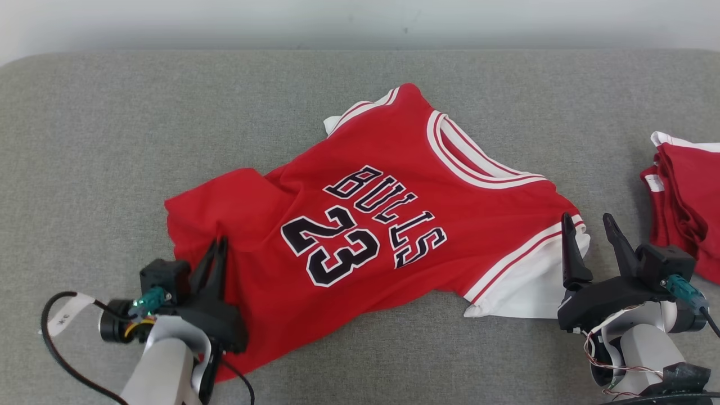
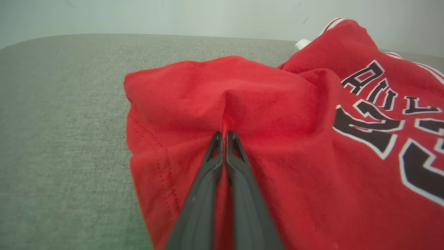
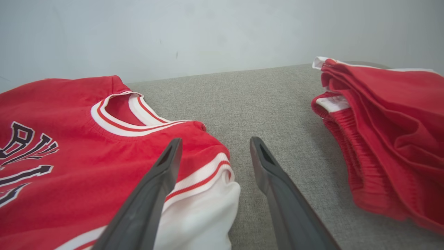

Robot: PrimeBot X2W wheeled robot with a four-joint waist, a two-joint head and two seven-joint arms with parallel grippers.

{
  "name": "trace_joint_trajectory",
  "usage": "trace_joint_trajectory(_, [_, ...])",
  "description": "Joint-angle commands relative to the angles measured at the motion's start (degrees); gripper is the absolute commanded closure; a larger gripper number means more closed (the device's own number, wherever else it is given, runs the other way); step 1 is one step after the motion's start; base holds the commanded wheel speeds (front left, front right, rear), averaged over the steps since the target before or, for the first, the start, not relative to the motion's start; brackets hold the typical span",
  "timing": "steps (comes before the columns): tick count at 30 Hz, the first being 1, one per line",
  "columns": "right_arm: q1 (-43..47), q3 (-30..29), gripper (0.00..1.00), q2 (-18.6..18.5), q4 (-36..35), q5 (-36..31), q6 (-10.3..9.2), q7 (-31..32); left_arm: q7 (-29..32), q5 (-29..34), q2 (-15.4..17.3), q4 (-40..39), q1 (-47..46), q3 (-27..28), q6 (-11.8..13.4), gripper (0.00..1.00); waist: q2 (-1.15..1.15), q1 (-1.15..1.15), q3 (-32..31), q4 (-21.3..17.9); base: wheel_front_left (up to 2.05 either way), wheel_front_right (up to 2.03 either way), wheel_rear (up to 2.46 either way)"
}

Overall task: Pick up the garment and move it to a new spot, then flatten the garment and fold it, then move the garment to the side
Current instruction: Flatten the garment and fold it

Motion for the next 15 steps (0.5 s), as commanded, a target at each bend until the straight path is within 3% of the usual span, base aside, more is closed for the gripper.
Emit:
trace_joint_trajectory(1, [0.52,-0.02,0.00,0.10,-0.22,0.04,-0.07,-0.01,-0.06,0.96,0.24,-2.62,-0.27,0.45,0.44,1.00,0.00,0.00,0.27,0.30,0.00,0.00,0.00])
trace_joint_trajectory(8, [-0.35,0.12,0.00,0.25,-1.06,0.03,-0.07,0.00,-0.05,2.88,1.00,-11.44,-1.57,1.84,1.50,1.00,0.00,0.00,1.61,0.53,0.00,0.00,0.00])
trace_joint_trajectory(15, [-2.32,1.55,0.00,0.66,-2.46,0.46,-0.07,-0.01,-0.05,6.02,4.78,-9.63,-9.78,1.91,0.66,1.00,0.00,0.00,5.15,-1.14,0.00,0.00,0.00])
